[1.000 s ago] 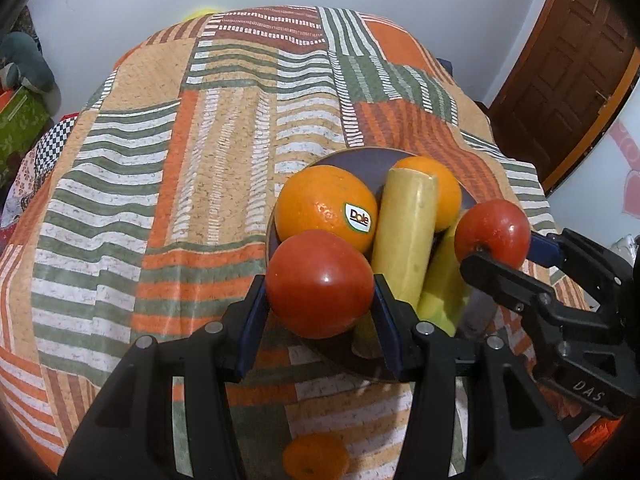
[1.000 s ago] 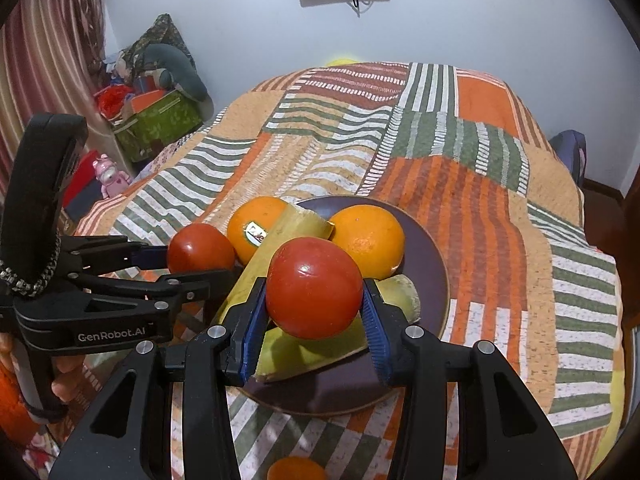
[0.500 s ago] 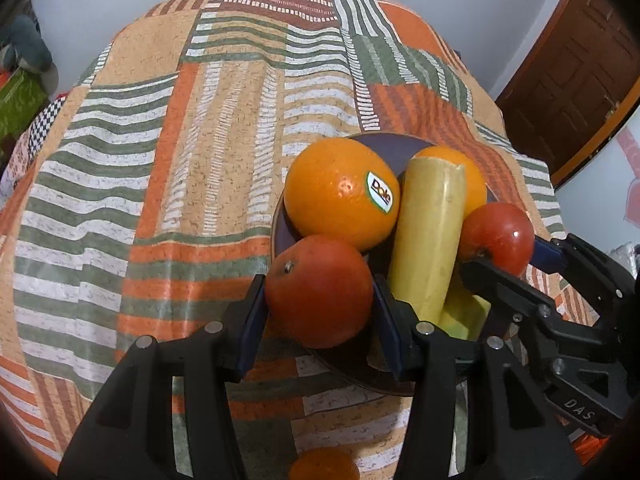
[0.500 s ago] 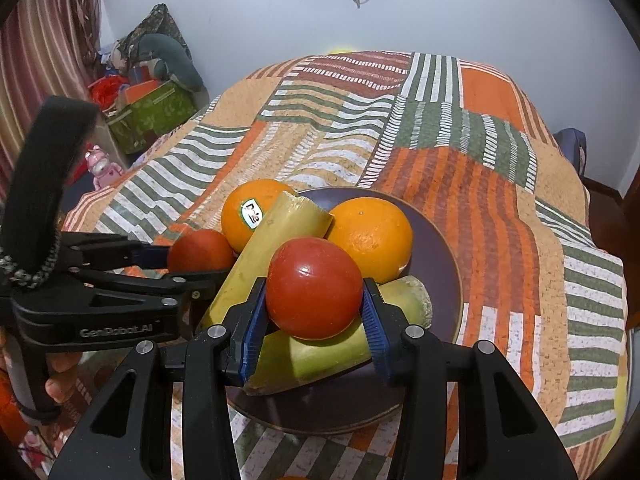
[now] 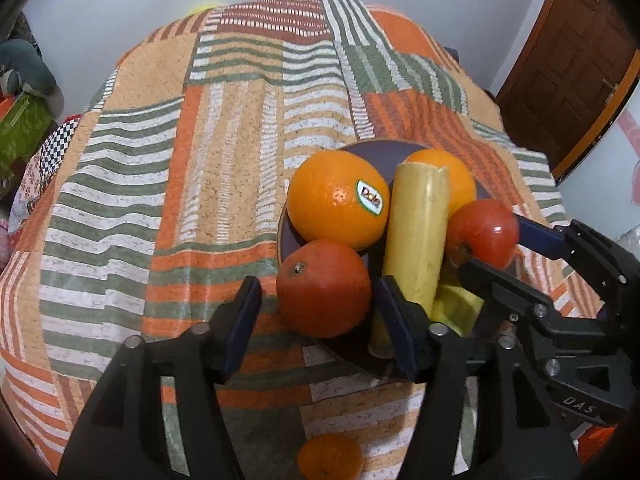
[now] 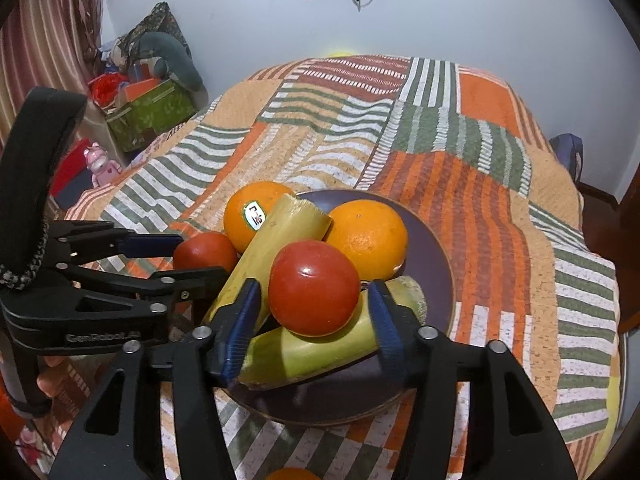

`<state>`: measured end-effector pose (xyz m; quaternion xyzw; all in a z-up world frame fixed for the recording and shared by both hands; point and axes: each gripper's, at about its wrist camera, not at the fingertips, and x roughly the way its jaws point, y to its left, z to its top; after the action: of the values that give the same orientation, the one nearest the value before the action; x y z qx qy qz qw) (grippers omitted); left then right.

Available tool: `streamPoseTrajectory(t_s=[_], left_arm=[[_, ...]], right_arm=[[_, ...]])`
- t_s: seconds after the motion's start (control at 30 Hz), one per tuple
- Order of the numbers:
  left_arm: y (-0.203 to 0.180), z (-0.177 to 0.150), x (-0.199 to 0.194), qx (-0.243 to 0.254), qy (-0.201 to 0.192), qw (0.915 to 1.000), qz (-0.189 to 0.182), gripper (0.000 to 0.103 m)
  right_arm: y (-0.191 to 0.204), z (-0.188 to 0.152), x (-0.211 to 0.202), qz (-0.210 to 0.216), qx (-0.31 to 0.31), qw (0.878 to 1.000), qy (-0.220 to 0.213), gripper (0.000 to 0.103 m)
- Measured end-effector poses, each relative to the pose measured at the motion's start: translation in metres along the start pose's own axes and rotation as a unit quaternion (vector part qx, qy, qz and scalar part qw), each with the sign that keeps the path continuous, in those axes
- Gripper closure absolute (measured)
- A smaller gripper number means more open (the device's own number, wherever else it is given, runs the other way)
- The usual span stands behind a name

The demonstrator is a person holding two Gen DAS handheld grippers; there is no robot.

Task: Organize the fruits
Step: 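Open both grippers to set the tomatoes on the plate and withdraw, then grasp a small mandarin with the right gripper while the left gripper grasps another mandarin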

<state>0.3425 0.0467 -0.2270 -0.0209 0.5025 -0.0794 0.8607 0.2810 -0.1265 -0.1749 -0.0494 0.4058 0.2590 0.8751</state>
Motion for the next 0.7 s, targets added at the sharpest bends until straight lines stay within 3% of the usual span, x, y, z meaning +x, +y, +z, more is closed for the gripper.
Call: streamPoseTrajectory(t_s=[0.07, 0.4, 0.7], left_arm=[[0.001, -0.001, -0.011, -0.007, -0.011, 0.9998, -0.012, 0.032], [-0.01, -0.017, -0.066, 0.014, -0.054, 0.9984, 0.003, 0.031], [-0.011, -0.041, -0.1, 0.01, -0.065, 0.9978, 0.01, 0.028]], right_arm=[[0.0, 0.0, -0.005, 0.001, 0.001, 1.0, -0.003, 0.049], [-0.001, -0.003, -0.046, 0.001, 0.015, 0.999, -0.03, 0.049], [0.006, -0.019, -0.076, 0.003, 0.017, 0.999, -0.041, 0.049]])
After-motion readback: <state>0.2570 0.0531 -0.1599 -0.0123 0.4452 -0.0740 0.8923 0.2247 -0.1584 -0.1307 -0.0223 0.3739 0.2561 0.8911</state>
